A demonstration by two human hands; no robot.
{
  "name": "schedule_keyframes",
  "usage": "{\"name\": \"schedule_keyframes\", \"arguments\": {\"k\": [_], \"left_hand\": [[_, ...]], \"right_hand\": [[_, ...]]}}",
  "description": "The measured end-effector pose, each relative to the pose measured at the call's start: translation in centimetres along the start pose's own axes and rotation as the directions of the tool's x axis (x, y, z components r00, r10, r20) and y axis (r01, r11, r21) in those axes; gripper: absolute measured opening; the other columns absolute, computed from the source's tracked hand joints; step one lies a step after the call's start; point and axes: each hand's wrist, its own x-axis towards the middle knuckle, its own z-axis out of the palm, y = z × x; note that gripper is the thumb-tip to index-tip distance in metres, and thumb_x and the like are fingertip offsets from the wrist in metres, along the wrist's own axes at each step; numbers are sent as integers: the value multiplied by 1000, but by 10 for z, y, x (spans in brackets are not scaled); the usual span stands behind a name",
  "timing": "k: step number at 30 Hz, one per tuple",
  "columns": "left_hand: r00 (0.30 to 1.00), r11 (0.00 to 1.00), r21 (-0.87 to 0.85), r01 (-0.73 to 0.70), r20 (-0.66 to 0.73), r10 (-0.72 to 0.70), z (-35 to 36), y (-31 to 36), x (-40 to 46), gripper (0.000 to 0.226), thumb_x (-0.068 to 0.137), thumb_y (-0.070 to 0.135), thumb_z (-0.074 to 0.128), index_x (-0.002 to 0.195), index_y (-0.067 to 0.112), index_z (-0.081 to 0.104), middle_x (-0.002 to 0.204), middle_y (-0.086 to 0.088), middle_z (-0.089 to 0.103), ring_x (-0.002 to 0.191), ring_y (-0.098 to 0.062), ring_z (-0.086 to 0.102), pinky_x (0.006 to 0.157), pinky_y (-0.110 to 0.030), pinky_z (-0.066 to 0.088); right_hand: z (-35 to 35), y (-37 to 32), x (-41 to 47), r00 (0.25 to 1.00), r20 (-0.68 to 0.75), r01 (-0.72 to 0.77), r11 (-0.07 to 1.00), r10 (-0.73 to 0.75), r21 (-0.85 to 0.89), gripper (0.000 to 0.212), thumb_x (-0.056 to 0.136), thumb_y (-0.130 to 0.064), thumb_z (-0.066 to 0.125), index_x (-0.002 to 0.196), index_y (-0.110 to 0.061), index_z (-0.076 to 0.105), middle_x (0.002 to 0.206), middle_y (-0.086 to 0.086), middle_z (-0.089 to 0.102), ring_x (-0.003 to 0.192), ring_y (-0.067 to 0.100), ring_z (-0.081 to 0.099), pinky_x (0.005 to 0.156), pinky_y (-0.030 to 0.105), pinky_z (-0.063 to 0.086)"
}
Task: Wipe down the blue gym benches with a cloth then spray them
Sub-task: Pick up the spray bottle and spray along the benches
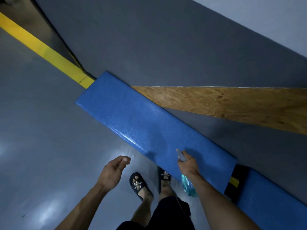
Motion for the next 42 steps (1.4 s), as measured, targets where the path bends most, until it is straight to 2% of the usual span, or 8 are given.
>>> {"name": "schedule_keyframes", "arguments": {"k": [4, 9, 11, 16, 24, 31, 37, 42], "left_hand": [[1000, 1000, 13, 7, -23, -7, -7, 6, 7, 24, 95, 52, 47, 99, 41, 68, 104, 24, 69, 104, 2, 62, 89, -27, 46], [999, 999, 18, 27, -31, -26, -11, 25, 21, 20, 98, 45, 49, 103, 39, 68, 108, 19, 68, 104, 4, 59, 80, -14, 42], [999, 999, 31, 33, -21, -32, -13, 31, 29, 21, 98, 45, 49, 103, 38, 67, 108, 18, 68, 103, 3, 60, 79, -12, 41], [999, 997, 69, 41, -30, -39, -19, 37, 48, 24, 99, 45, 46, 106, 36, 67, 109, 15, 68, 102, -2, 61, 83, -21, 43], [989, 993, 65, 97, -121, -89, -43, 41, 72, 16, 99, 40, 50, 110, 42, 61, 116, 14, 66, 109, -7, 60, 90, -23, 40], [976, 993, 37, 115, -190, -106, -53, 49, 84, 13, 99, 39, 50, 104, 47, 59, 114, 14, 66, 108, -6, 59, 91, -22, 39], [975, 991, 32, 127, -190, -119, -54, 54, 99, 19, 100, 37, 49, 111, 34, 64, 114, 13, 67, 108, -8, 60, 89, -22, 39], [978, 993, 21, 116, -174, -111, -62, 56, 115, 19, 101, 33, 48, 109, 33, 66, 106, 12, 69, 96, 4, 62, 79, -12, 40]], "right_hand": [[-32, -6, 30, 997, -60, -37, 999, 39, 38, 23, 81, -21, 53, 103, -24, 60, 95, 1, 68, 88, 28, 65, 74, 41, 56], [-46, -14, 53, 997, -54, -65, 976, 55, -207, 21, 94, -30, 45, 111, -26, 57, 110, 1, 60, 100, 29, 58, 74, 33, 40], [-41, -18, 51, 998, -48, -55, 979, 46, -198, 16, 93, -29, 46, 104, -24, 57, 107, 2, 62, 96, 28, 58, 74, 34, 43], [-11, -32, 36, 985, 157, 96, 979, -68, -181, 10, 81, -19, 53, 87, -23, 45, 82, -5, 55, 81, 28, 59, 71, 36, 51], [30, -80, 36, 918, 354, 289, 913, -179, -289, 10, 88, -26, 55, 92, -26, 46, 108, 1, 64, 103, 28, 60, 80, 33, 45], [9, -107, 80, 952, 259, 236, 930, -163, -283, 10, 88, -22, 50, 85, -23, 41, 94, 2, 60, 92, 32, 59, 75, 37, 47], [-40, -122, 131, 994, 73, 88, 984, -77, -154, 6, 89, -17, 52, 93, -22, 54, 86, 3, 61, 67, 23, 54, 51, 28, 35], [-50, -130, 151, 995, 67, 86, 958, -70, -272, 9, 92, -22, 50, 99, -24, 54, 99, -2, 62, 78, 24, 52, 62, 31, 37]]}}
